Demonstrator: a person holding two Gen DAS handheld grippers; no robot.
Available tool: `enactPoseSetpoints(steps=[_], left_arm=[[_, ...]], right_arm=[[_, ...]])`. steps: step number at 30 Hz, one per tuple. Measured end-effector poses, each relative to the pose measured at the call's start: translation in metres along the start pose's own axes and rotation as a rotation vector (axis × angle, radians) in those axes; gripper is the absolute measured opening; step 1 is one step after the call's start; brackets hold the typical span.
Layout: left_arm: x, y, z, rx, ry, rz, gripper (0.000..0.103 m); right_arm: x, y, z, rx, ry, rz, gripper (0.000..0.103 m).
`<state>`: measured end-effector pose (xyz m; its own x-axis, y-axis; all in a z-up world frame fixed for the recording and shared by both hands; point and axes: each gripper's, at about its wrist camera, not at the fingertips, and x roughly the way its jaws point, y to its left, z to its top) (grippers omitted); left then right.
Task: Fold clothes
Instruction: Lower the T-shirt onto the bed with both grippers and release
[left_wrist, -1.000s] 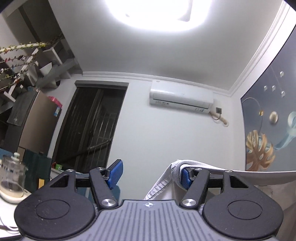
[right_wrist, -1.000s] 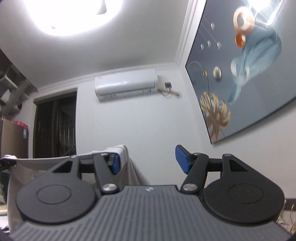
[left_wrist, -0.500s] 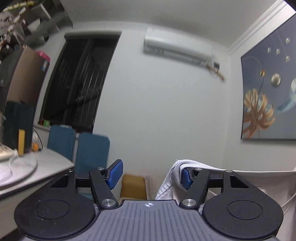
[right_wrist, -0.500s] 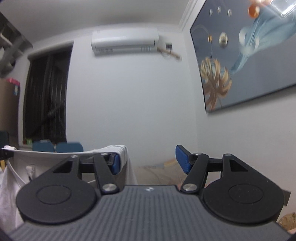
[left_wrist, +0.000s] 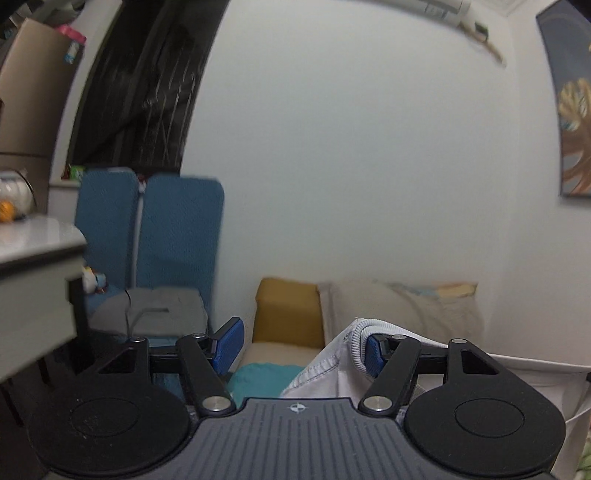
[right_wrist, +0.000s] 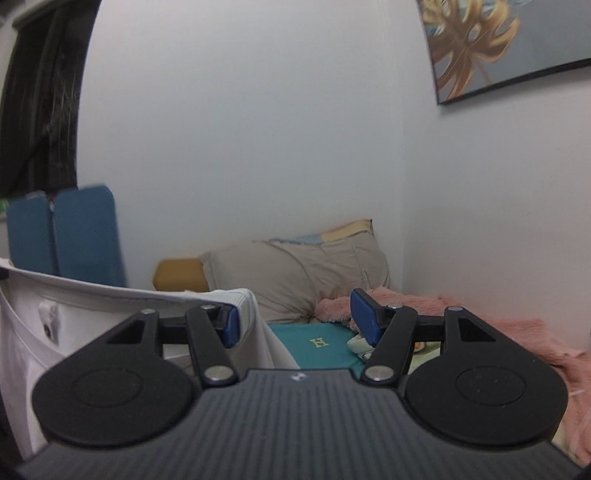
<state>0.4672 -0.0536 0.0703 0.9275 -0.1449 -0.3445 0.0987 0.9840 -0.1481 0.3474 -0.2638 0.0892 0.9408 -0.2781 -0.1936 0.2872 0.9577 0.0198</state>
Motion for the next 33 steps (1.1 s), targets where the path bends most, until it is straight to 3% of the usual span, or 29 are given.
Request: enactPoseSetpoints(steps=[3, 7, 10, 12, 14, 16, 17, 18, 20, 23, 26, 30, 33], left_arm=[[0.097, 0.003, -0.02, -0.002, 0.061, 0.015, 0.069], [0.203, 0.018, -0.095, 0.015, 0.222, 0.02, 0.069], [0.256, 0.027, -0.134, 0.048, 0.362, 0.018, 0.068], [0.279, 0.039, -0.143, 0.062, 0.461, 0.005, 0.084], [0.289, 0.043, -0.15, 0.06, 0.551, -0.038, 0.085], [0.28, 0.041, -0.148, 0.06, 0.577, -0.069, 0.088], [0.273, 0.041, -0.145, 0.052, 0.582, -0.093, 0.094], [0.266, 0.043, -0.141, 0.04, 0.587, -0.124, 0.102], [0.245, 0.048, -0.132, 0.044, 0.567, -0.16, 0.103], [0.195, 0.06, -0.124, 0.052, 0.519, -0.15, 0.103], [0.122, 0.073, -0.124, 0.036, 0.448, -0.13, 0.103], [0.016, 0.091, -0.142, 0.005, 0.374, -0.107, 0.103], [-0.071, 0.092, -0.16, 0.052, 0.304, -0.091, 0.103]], right_arm=[[0.096, 0.008, -0.049, -0.026, 0.103, -0.003, 0.061], [0.194, 0.012, -0.12, -0.038, 0.262, 0.029, 0.061], [0.239, 0.014, -0.165, -0.03, 0.412, 0.102, 0.061], [0.254, 0.02, -0.189, -0.003, 0.528, 0.201, 0.062], [0.262, 0.023, -0.196, 0.038, 0.612, 0.285, 0.062], [0.261, 0.028, -0.198, 0.067, 0.632, 0.324, 0.078], [0.257, 0.03, -0.195, 0.071, 0.625, 0.328, 0.091], [0.252, 0.031, -0.191, 0.076, 0.616, 0.331, 0.092], [0.243, 0.034, -0.184, 0.084, 0.6, 0.337, 0.092], [0.21, 0.036, -0.171, 0.064, 0.551, 0.302, 0.092], [0.164, 0.031, -0.157, 0.096, 0.49, 0.291, 0.092], [0.073, 0.024, -0.144, 0.111, 0.414, 0.286, 0.092], [-0.001, 0.021, -0.14, 0.097, 0.371, 0.281, 0.092]])
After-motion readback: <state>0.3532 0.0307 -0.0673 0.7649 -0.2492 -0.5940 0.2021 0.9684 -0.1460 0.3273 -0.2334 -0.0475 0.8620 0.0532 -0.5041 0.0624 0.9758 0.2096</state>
